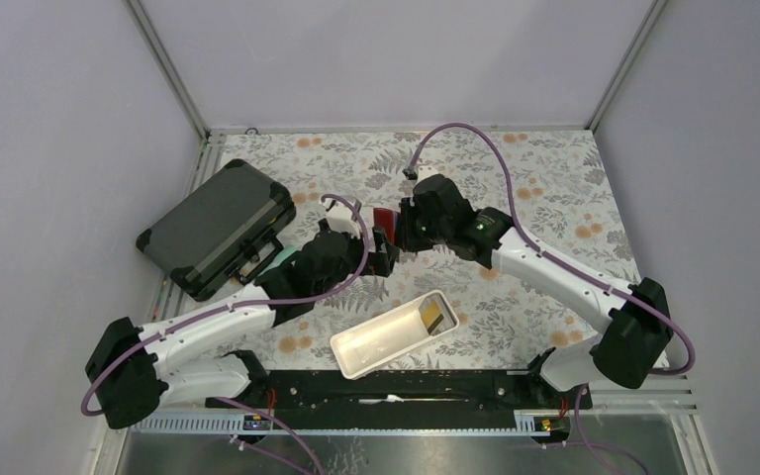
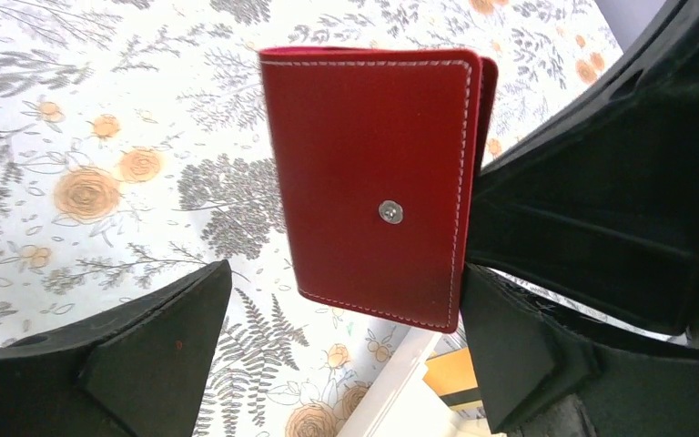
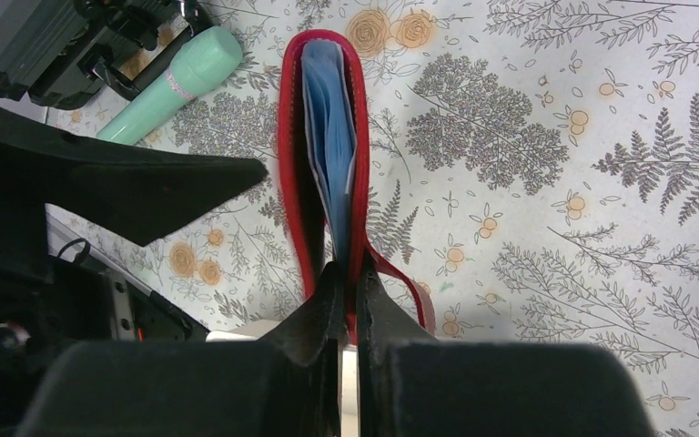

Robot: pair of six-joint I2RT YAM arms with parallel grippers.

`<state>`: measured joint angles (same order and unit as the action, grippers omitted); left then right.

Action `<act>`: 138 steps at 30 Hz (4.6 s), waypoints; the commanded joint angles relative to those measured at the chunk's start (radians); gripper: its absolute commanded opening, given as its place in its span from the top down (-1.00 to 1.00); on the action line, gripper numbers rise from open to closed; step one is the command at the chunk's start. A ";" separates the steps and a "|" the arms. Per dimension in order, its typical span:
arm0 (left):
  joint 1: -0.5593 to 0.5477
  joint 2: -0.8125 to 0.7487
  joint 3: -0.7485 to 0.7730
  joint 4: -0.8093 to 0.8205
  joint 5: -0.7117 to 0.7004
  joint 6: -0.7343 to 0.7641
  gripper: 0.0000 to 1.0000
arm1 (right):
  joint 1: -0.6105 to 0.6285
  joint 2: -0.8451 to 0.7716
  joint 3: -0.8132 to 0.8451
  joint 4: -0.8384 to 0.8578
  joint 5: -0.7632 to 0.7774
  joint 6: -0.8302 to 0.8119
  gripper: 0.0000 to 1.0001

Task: Put the credit cards into the card holder
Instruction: Open the card holder at the center of the board.

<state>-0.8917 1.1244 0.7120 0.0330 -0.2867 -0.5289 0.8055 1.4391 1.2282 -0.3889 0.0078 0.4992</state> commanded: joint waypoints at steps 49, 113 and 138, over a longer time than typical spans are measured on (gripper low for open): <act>0.278 -0.211 -0.312 0.441 0.562 -0.153 1.00 | -0.048 -0.131 -0.094 0.145 -0.390 -0.069 0.50; 0.350 -0.250 -0.345 0.590 0.855 -0.186 1.00 | -0.076 -0.127 -0.157 0.255 -0.388 -0.083 0.72; 0.352 -0.233 -0.309 0.501 0.754 -0.191 -0.92 | -0.076 -0.112 -0.166 0.289 -0.382 -0.071 1.00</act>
<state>-0.5377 0.8783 0.3538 0.4587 0.4808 -0.7094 0.7319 1.3251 1.0309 -0.1436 -0.3759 0.4377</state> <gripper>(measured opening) 0.952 0.023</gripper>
